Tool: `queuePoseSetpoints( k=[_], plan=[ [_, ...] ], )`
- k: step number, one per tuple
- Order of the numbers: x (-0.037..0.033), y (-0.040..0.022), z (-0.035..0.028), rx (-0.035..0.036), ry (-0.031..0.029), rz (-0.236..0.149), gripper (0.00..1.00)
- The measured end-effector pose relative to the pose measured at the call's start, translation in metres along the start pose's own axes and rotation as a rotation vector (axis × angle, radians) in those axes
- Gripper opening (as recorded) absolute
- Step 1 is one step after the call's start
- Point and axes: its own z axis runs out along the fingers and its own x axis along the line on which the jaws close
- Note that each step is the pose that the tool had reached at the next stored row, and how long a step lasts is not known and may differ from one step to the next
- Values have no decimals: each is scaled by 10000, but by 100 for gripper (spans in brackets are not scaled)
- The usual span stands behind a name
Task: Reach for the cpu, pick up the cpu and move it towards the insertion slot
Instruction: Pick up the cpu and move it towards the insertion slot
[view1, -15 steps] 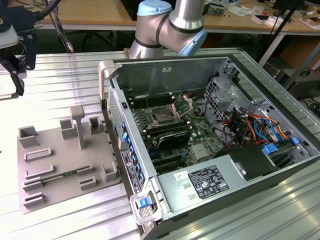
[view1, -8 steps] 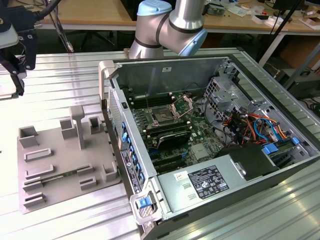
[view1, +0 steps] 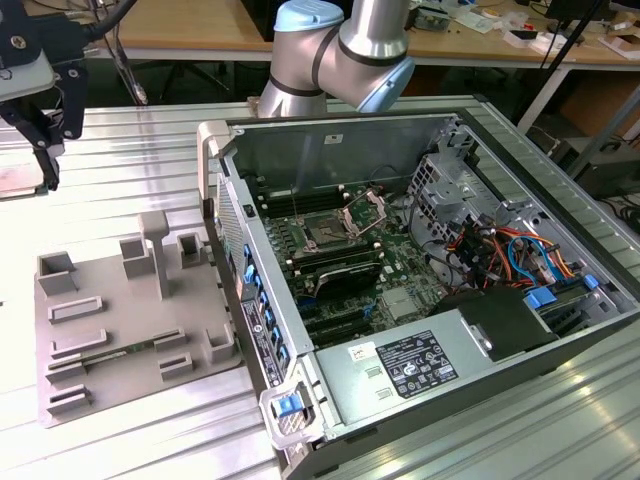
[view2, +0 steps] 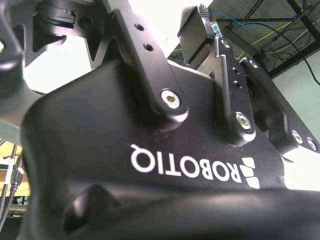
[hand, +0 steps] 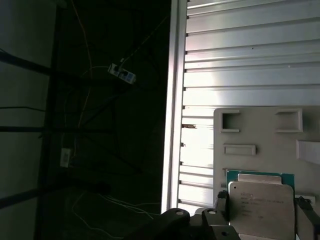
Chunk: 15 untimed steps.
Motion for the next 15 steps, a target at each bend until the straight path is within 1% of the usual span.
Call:
queuePoseSetpoints(
  k=[15],
  plan=[
    [-81,-5,0,0,0,1,55]
  ],
)
